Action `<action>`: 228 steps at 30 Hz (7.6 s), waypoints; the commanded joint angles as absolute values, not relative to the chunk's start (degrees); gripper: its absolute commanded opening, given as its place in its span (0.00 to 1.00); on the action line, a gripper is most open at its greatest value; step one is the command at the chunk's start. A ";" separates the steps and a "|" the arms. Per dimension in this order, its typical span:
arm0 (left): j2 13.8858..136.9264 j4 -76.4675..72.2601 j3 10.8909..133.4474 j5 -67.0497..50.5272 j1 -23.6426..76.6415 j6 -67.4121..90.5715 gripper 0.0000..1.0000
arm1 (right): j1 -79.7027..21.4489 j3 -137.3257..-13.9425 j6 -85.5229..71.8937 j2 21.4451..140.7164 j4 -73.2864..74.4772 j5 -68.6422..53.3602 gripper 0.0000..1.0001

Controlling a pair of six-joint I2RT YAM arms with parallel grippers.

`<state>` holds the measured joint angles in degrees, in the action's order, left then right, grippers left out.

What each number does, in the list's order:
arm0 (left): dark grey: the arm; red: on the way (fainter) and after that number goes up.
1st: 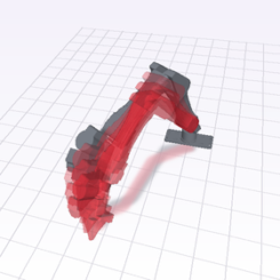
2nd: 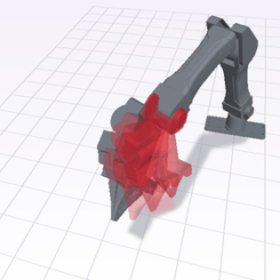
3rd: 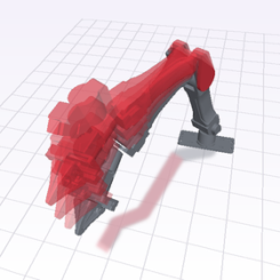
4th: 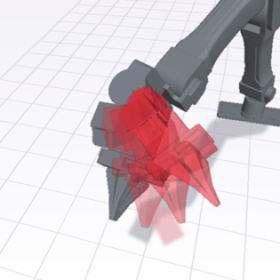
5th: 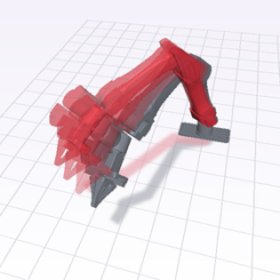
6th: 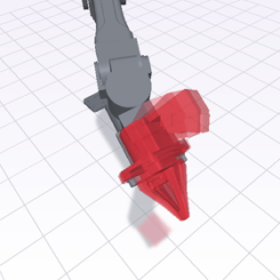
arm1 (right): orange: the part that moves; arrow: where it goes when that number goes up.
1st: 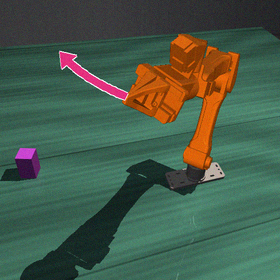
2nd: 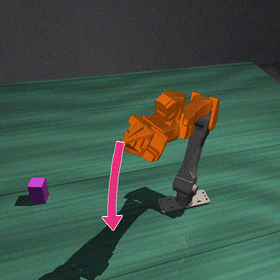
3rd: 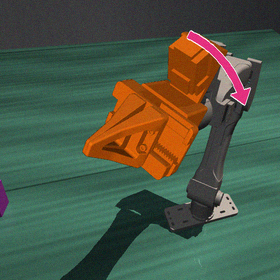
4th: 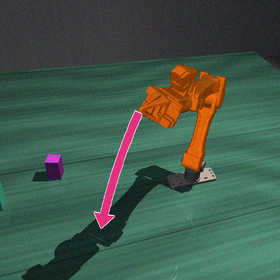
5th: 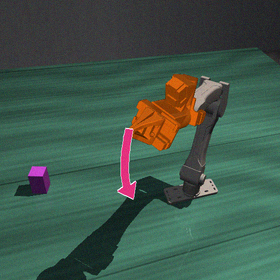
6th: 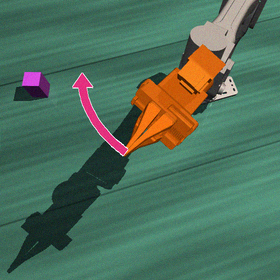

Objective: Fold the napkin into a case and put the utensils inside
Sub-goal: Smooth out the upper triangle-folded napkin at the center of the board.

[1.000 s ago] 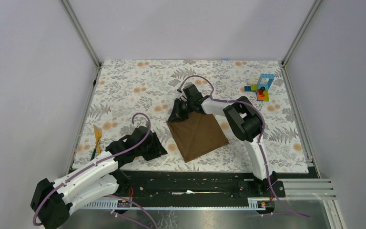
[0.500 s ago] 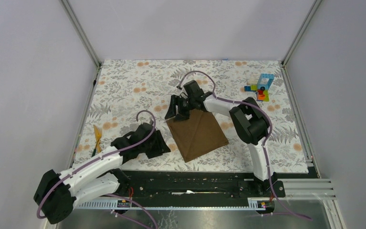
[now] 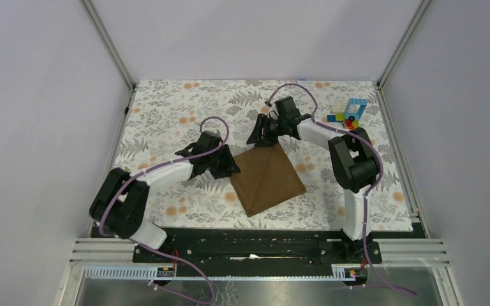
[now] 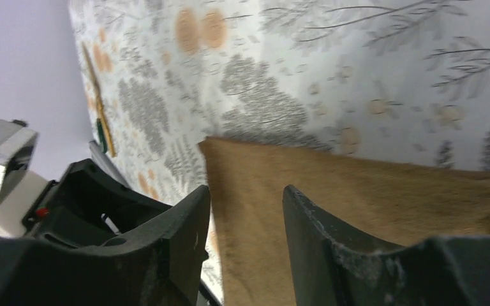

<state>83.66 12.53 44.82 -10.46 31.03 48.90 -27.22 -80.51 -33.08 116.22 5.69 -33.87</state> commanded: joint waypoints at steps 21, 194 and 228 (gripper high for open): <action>86.96 11.22 50.88 -12.21 28.12 42.30 0.45 | -24.09 -82.57 -27.17 115.36 10.81 -28.24 0.59; 90.30 14.44 55.24 -11.52 21.91 34.98 0.58 | -48.31 -48.34 -42.12 95.37 -10.22 -38.97 0.56; 81.39 2.64 37.98 -11.95 41.48 46.03 0.47 | -21.68 -84.35 -22.41 114.74 17.16 -25.79 0.65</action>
